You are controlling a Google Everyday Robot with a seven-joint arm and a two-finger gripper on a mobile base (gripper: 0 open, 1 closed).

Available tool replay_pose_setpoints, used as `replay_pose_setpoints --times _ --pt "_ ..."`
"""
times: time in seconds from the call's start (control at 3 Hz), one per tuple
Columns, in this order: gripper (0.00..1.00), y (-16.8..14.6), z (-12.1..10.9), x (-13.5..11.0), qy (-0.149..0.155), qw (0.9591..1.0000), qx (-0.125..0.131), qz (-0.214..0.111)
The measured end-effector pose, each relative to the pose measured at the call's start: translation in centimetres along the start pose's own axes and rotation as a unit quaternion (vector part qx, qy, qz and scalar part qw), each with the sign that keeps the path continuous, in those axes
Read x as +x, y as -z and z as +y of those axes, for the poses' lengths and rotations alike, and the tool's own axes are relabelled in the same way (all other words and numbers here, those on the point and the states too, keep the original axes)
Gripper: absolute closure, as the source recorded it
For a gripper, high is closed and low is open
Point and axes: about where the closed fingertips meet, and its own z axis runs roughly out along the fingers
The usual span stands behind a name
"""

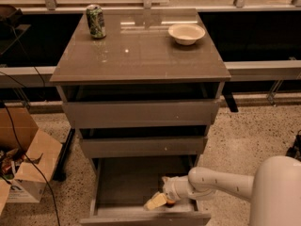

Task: Pick orange from bottom drawer and place on counter

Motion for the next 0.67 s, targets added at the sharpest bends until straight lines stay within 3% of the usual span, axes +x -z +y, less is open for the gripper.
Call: replay_pose_setpoints --times 0.67 --pt "0.0 -3.8 -6.6 8.1 -0.032 0.9987 0.022 0.033"
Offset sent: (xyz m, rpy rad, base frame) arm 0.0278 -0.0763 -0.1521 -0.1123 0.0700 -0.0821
